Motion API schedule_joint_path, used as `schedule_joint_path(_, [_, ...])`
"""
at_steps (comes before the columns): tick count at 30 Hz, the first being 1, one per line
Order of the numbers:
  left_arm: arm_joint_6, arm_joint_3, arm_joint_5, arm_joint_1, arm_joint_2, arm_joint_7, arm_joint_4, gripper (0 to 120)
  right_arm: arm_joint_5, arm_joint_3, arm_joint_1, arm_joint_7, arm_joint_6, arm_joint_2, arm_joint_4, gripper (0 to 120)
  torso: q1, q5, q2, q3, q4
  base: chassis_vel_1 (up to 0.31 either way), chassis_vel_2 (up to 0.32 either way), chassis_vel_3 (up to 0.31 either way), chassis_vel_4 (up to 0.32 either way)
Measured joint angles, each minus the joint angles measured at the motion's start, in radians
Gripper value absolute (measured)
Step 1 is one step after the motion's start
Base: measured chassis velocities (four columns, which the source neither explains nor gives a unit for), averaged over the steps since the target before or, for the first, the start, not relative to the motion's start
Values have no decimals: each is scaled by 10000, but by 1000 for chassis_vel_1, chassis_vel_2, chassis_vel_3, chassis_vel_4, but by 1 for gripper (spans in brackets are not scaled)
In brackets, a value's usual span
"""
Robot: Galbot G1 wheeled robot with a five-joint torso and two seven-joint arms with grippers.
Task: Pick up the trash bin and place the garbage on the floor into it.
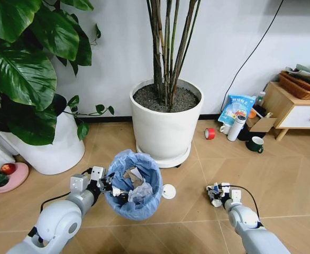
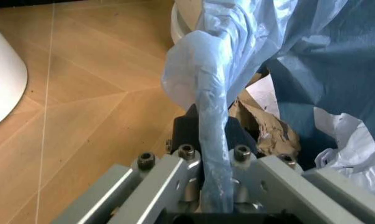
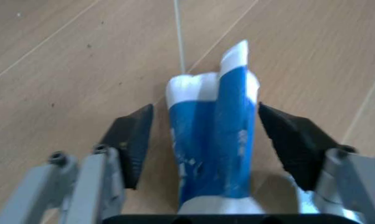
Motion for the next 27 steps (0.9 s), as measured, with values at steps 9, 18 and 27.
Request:
schedule_joint_path(9, [-4,5,-109,-123,104,-2,15,0,66,159,162,22,34,357,-487,26,0,-3,0,0,0,0,0,0,0])
schedule_joint_path(18, [-5,24,-174,-160,122,-16,35,0,0,366,65,133,244,485,-463,0,0,4,0,0,0,0,0,0,0])
schedule_joint_path(27, [-5,41,-285,-168,191,-257,29,0,-136,1107,-391,200,427,334,1134,0,0,3,0,0,2,0,0,0,0])
